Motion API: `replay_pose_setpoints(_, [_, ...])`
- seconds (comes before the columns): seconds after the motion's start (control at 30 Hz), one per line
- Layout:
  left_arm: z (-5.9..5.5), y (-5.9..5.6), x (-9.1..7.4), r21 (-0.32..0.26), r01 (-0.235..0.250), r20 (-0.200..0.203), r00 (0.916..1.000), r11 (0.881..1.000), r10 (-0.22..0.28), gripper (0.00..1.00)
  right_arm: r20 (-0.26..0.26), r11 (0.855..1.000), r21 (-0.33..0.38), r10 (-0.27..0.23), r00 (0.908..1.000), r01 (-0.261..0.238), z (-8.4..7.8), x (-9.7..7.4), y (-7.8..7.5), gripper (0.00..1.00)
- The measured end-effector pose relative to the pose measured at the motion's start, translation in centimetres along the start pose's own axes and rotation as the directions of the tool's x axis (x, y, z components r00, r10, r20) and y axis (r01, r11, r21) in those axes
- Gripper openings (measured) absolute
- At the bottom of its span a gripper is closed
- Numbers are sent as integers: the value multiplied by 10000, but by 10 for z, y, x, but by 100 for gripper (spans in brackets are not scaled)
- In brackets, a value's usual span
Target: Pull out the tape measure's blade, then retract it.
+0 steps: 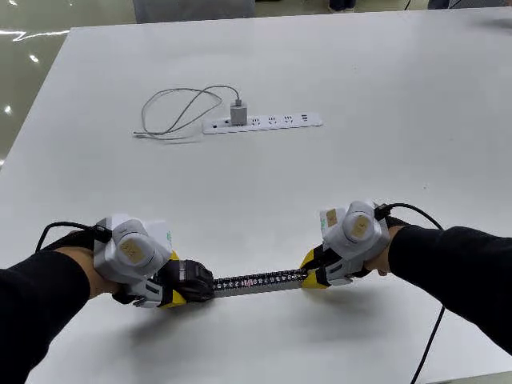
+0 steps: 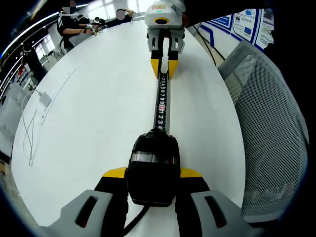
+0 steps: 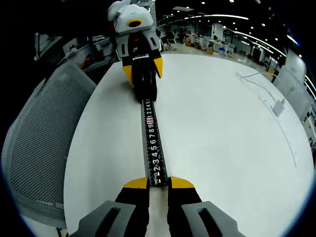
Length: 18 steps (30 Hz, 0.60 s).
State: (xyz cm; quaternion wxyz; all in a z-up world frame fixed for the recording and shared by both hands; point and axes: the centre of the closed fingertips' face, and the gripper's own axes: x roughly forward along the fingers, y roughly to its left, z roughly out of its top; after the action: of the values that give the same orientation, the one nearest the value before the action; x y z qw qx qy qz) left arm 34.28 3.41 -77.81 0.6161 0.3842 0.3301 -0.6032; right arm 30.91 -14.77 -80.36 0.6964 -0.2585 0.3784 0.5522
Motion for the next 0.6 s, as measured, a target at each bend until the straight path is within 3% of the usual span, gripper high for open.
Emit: replay_pose_setpoints(0.6, [1,0,-1,4,-10,26,10000,10000,10,31,-15,9998,216,-8,10000,8,-9,-6,0,9])
